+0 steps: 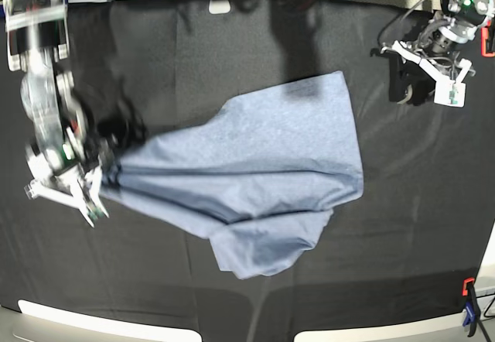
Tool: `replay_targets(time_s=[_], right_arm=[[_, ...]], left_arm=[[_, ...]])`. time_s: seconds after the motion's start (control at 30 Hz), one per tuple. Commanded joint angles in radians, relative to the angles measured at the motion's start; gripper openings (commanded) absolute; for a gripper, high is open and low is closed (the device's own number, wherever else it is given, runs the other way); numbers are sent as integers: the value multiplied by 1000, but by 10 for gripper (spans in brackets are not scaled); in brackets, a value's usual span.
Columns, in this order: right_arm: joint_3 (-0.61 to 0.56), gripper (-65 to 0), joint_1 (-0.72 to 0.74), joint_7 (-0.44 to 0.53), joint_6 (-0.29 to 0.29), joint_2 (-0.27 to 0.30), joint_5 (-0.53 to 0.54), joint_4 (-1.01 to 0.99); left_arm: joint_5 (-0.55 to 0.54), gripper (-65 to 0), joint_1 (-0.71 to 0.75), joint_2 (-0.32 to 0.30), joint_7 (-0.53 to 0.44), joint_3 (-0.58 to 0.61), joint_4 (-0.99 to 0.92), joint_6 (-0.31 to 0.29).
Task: Layout the t-shirt on the table in an organized manner, then fold the t-shirt properly
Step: 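Drag the grasped shirt edge away from the pile with the right gripper, then grasp the opposite shirt corner with the left gripper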
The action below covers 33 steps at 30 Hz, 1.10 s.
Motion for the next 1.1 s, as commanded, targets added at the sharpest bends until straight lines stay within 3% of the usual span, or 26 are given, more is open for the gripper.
replay_targets(time_s=[0.0,0.1,0.27,0.4,0.6,0.77,0.87,1.07], right_arm=[[31,-650,-25,0,-1,14,21,55],[94,-650,-157,0,3,10,89,185],[145,-650,-296,2,5,7,100,320],[146,-650,-333,2,5,7,100,328],[146,-650,-352,2,5,7,100,328],[146,-650,-352,2,5,7,100,328],[146,-650,-352,2,4,7,100,328],[146,-650,-352,2,4,7,100,328]], left_arm=[[-41,-454,0,-9,-16,-4,14,-23],[-76,-454,-1,-3,-11,-4,14,-27],[-85,-454,-21,31,-18,11,-35,-27],[-86,-454,-77,32,-2,64,-133,-26],[-187,-454,-100,32,121,146,-158,-60],[-190,-454,-100,32,192,198,-159,-59],[-190,-458,-105,33,190,208,-161,1],[-170,-602,-106,33,181,208,-185,12]])
